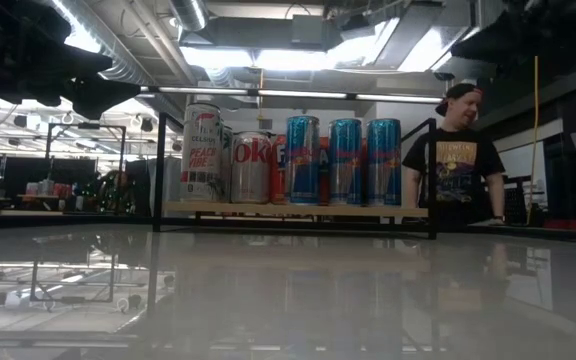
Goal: Place canned beverage on shelf
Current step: Return to Home Position
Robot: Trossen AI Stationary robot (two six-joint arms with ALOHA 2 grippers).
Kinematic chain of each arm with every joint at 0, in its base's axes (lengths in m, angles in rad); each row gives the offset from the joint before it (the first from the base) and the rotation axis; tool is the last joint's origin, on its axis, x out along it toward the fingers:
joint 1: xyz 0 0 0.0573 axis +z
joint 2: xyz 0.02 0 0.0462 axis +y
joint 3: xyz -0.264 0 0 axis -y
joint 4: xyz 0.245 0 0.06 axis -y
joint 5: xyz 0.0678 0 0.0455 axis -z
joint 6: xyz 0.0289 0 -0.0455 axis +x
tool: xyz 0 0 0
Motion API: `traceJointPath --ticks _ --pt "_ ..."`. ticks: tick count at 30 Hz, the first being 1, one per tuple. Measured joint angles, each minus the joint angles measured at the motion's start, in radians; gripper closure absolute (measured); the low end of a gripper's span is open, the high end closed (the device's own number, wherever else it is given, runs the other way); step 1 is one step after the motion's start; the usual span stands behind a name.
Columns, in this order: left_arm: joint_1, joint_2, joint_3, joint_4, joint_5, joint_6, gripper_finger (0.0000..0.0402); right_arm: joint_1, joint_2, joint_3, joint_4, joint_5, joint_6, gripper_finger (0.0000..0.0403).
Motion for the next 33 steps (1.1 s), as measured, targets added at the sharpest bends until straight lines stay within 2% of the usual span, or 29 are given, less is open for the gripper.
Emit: traceJointPath --ticks 24,29,33 --pt "0.0 0.0 0.0 0.0 0.0 0.0 0.0056 0.006 -0.167 -0.317 0.264 -0.016 0.114 0.0403" --pt "0.0 0.0 0.0 0.0 0.0 0.0 0.0056 0.097 -0.167 -0.352 0.31 0.065 0.123 0.0403" --pt "0.0 0.0 0.0 0.0 0.0 0.0 0.0056 0.209 -0.167 -0.382 0.342 0.204 0.129 0.0403"
